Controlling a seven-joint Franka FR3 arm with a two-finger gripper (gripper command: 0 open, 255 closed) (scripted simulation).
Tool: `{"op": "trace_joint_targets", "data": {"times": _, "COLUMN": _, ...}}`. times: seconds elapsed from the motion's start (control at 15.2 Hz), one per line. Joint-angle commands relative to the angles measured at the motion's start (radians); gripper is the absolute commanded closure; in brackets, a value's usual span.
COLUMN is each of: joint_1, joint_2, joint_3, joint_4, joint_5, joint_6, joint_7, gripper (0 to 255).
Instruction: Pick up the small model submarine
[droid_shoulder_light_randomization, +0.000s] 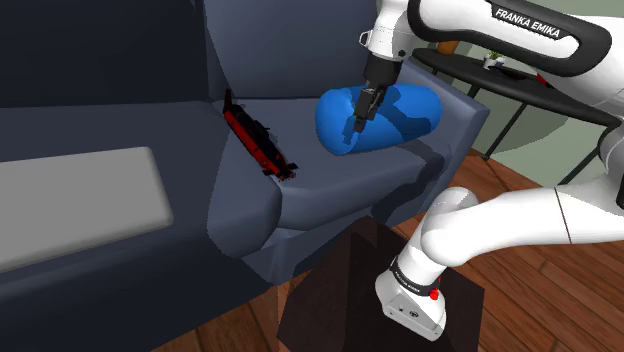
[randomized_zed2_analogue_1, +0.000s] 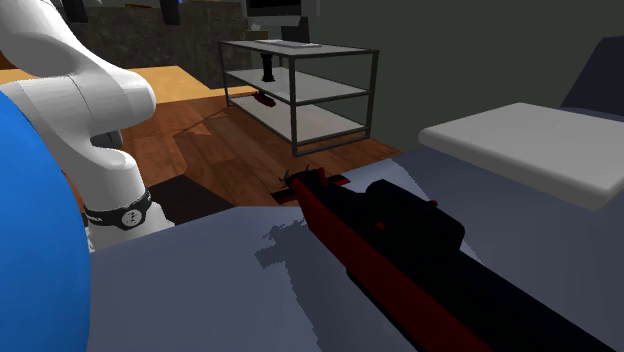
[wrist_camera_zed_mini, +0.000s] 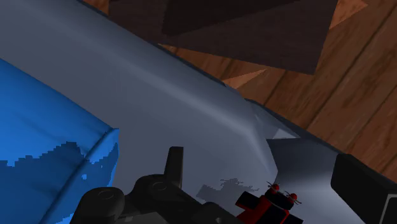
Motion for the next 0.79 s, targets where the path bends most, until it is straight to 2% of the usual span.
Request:
{"op": "trace_joint_targets", "data": {"times": 0.0, "joint_1": 0.000, "joint_2": 0.000, "joint_3": 0.000, "joint_4": 0.000, "joint_5": 0.000, "joint_6": 0.000, "joint_7": 0.000, "gripper": 0}}
{"op": "trace_joint_targets", "data": {"times": 0.73, "joint_1": -0.001, "joint_2": 0.396, "joint_3": 0.050, "joint_4": 0.173, "joint_5": -0.010, "joint_6": 0.221, "joint_7": 0.039, "gripper": 0}}
